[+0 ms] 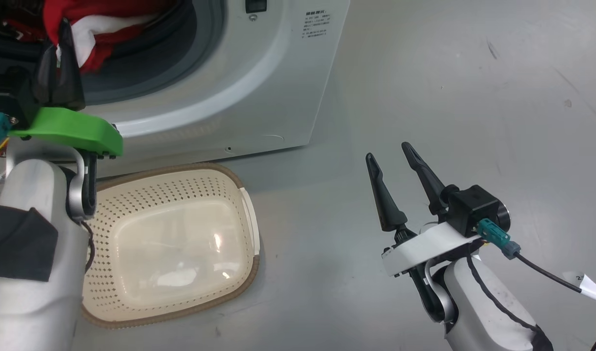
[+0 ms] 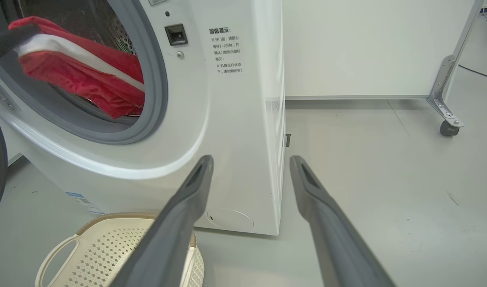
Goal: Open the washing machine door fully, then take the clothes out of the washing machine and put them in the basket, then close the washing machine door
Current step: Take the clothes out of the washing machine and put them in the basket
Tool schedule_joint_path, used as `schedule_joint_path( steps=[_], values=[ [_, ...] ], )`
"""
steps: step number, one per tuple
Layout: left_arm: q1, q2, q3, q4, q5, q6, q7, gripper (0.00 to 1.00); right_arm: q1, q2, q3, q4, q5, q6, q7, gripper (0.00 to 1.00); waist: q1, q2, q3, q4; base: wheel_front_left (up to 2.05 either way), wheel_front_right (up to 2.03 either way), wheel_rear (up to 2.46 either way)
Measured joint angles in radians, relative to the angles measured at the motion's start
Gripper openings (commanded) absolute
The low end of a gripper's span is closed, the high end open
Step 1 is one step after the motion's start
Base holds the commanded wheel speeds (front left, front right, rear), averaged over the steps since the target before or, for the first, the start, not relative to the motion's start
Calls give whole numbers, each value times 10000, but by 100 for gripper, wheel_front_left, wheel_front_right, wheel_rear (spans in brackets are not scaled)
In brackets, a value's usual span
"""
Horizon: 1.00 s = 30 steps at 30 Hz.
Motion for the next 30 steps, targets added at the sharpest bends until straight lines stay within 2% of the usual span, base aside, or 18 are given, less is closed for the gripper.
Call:
schedule_joint_path(
  steps=[16, 30],
  values=[
    [1210, -63, 290, -2479, 123, 324, -186, 0, 796, -4, -94, 224, -15, 171, 0, 100, 0, 0, -1534, 431, 0, 0, 0],
    [2497, -247, 240, -4443, 401, 499, -192, 0, 1188, -2, -314, 215, -15, 169, 0, 100, 0, 0, -2140, 741, 0, 0, 0]
  ],
)
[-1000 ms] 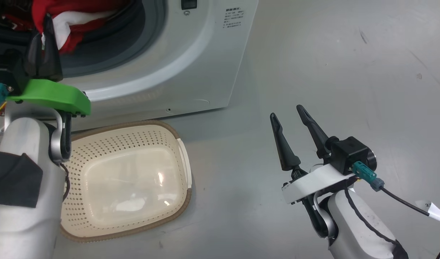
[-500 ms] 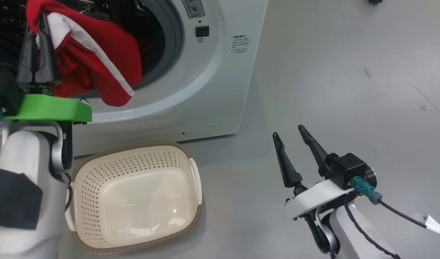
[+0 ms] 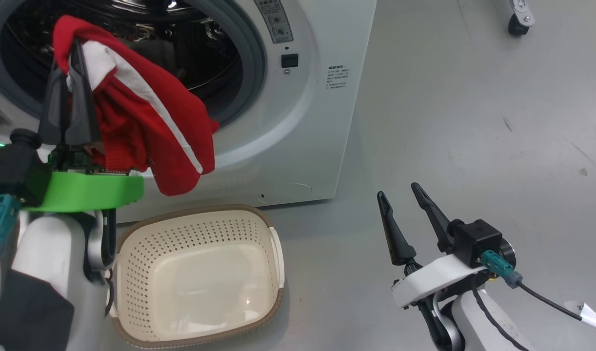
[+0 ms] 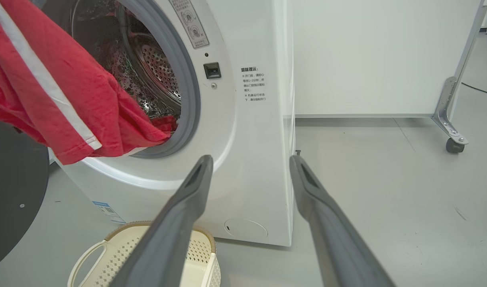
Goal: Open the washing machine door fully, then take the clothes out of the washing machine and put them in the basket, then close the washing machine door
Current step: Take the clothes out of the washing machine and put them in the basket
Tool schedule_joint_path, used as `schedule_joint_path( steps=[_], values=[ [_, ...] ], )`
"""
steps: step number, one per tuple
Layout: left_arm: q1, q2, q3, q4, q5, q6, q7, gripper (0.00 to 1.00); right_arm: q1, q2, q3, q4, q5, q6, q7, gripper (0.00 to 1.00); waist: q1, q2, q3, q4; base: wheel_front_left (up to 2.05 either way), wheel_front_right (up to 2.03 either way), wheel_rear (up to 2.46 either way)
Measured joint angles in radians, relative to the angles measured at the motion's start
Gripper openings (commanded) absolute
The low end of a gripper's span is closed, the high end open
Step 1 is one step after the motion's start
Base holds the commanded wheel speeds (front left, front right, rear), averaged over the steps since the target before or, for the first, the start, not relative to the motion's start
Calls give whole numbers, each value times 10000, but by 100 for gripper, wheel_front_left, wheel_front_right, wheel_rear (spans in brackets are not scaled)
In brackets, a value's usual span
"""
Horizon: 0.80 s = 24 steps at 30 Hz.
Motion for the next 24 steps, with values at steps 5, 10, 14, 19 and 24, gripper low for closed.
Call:
schedule_joint_path(
  steps=[5, 10, 14, 19, 24],
  values=[
    [637, -94, -77, -504, 2, 17, 117, 0, 136, 0, -59, -4, -42, 2, 0, 100, 0, 0, -90, 185, 0, 0, 0],
    [1709, -330, -242, -506, -69, 52, 637, 0, 138, 2, 25, -17, -71, 8, 0, 100, 0, 0, -87, 290, 0, 0, 0],
    [2622, -470, -282, -288, -242, 98, 976, 0, 138, 2, 86, -115, -69, 8, 0, 100, 0, 0, -15, 289, 0, 0, 0],
    [3130, -581, -435, 40, -374, 100, 1162, 0, 132, 2, 81, -203, -69, 10, 0, 100, 0, 0, 206, 275, 0, 0, 0],
    [3494, -667, -474, 593, -545, 102, 1262, 0, 80, 2, 176, -291, -71, 94, 0, 100, 0, 0, 500, 213, 0, 0, 0]
  ],
)
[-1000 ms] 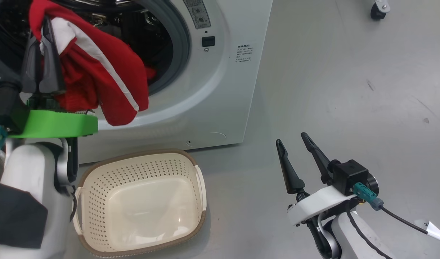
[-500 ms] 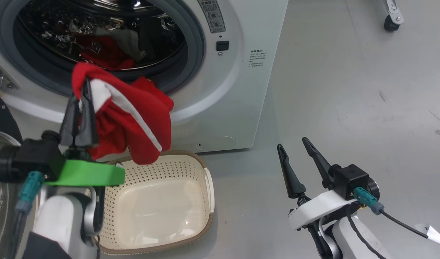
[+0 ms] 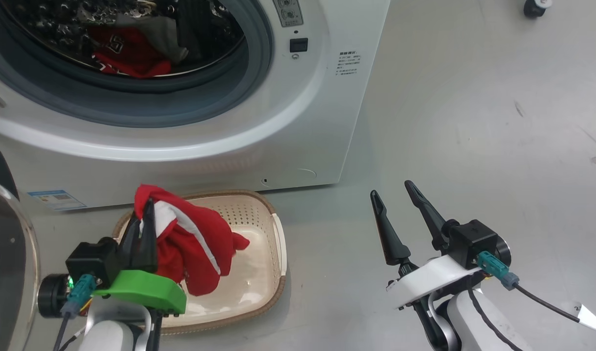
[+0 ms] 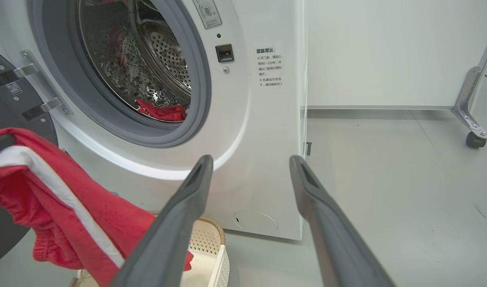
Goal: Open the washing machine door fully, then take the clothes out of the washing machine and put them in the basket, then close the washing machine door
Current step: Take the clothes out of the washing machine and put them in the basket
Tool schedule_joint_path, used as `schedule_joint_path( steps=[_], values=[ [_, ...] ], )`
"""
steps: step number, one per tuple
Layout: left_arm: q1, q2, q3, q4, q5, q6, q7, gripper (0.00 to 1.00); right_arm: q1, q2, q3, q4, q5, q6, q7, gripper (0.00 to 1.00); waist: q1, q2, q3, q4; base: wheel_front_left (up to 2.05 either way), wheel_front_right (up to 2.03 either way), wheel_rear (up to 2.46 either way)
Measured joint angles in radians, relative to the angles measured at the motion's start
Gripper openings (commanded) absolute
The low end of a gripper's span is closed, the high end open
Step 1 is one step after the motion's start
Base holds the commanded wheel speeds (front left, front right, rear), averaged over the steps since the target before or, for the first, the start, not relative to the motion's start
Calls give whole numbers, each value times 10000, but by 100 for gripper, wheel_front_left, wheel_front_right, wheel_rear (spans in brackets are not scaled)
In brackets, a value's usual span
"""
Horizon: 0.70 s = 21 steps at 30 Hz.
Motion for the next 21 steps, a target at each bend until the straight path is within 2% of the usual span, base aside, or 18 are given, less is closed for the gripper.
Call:
schedule_joint_path(
  steps=[9, 21],
  values=[
    [-7, -42, 180, 984, -226, 0, 182, 0, -272, -2, 102, -249, 2, 0, 0, 100, 0, 0, 748, -242, 0, 0, 0],
    [-1214, -15, 483, 2397, -550, 2, 453, 0, -1062, -15, 431, -700, 27, 0, 0, 100, 0, 0, 2187, -679, 0, 0, 0]
  ],
)
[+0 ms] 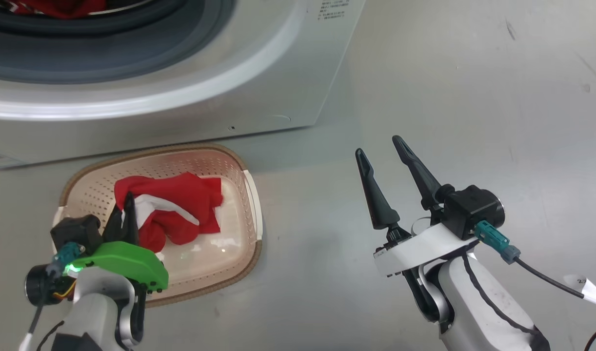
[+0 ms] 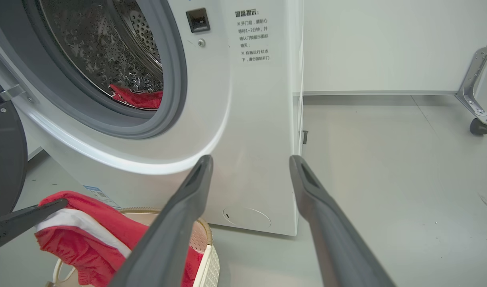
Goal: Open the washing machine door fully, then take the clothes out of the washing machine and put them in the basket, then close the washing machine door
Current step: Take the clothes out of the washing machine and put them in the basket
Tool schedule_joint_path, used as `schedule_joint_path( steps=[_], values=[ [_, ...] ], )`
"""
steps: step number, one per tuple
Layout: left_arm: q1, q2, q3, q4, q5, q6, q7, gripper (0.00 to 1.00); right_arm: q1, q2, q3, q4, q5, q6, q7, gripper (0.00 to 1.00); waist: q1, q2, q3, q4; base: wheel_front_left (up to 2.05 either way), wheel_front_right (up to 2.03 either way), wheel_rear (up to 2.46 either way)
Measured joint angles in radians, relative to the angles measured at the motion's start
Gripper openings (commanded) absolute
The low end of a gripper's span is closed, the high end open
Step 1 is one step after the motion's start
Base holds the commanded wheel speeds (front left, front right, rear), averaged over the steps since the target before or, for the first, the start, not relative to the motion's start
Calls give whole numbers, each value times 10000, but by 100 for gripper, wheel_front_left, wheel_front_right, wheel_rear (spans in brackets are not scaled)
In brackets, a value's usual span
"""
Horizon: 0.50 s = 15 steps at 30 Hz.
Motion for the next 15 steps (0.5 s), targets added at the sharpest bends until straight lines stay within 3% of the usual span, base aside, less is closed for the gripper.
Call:
schedule_joint_path(
  steps=[15],
  values=[
    [-1635, 117, 328, 2502, -610, -301, 596, 0, -842, -8, 330, -198, 276, 2, -2, 100, 0, 0, 1779, -640, 0, 0, 0]
  ],
)
